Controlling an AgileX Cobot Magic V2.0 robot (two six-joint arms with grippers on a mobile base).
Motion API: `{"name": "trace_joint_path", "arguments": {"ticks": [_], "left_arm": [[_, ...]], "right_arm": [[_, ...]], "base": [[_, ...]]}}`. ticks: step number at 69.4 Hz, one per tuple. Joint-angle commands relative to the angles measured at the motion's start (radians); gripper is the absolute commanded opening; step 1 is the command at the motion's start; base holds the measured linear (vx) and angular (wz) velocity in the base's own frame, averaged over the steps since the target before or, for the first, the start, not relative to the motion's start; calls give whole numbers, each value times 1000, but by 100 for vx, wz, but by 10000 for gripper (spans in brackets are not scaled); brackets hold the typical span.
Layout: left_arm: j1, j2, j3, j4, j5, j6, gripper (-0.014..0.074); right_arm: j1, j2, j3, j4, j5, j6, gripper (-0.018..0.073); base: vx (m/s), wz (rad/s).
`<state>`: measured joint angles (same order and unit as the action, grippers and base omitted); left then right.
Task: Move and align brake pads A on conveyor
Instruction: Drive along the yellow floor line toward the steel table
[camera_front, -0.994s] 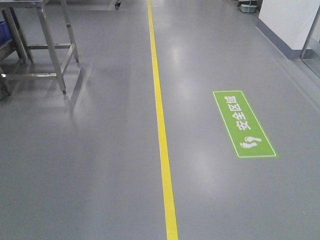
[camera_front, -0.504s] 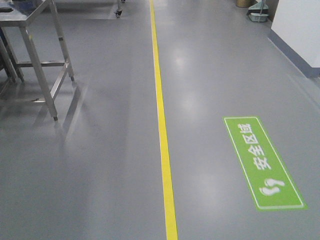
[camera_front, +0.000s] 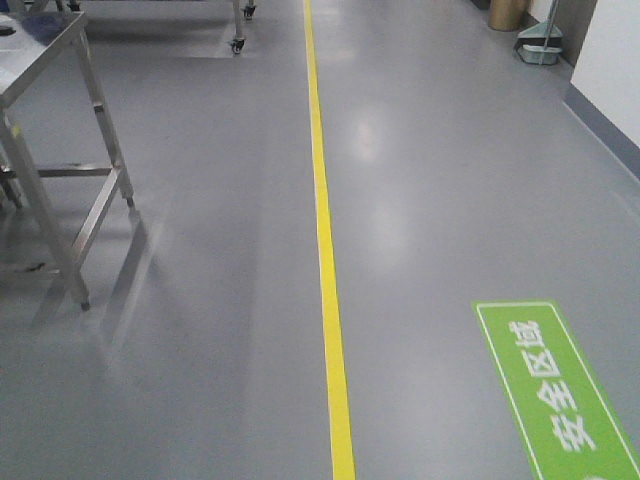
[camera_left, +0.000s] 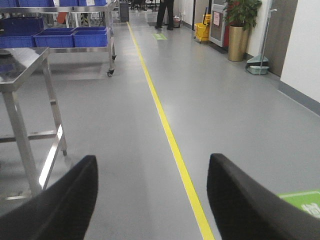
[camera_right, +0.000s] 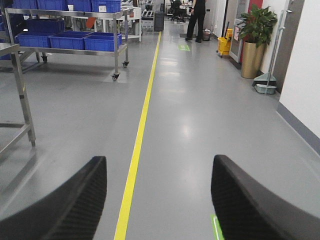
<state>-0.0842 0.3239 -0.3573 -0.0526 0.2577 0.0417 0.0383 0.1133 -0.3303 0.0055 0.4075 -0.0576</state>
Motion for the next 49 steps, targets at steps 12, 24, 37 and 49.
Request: {"name": "trace_joint_path", "arguments": {"ticks": [12, 24, 37, 49], "left_arm": [[-6, 8, -25, -10, -74, 1, 461], [-6, 8, -25, -10, -74, 1, 461], [-6, 8, -25, -10, -74, 1, 461], [-6, 8, -25, -10, -74, 1, 461]], "right_arm": [[-7, 19, -27, -6, -76, -9, 435], [-7, 19, -27, -6, -76, -9, 435], [-7, 19, -27, -6, -76, -9, 435], [-7, 19, -27, -6, -76, -9, 435]], "base": [[74, 1], [73, 4], [74, 6], [71, 4]]}}
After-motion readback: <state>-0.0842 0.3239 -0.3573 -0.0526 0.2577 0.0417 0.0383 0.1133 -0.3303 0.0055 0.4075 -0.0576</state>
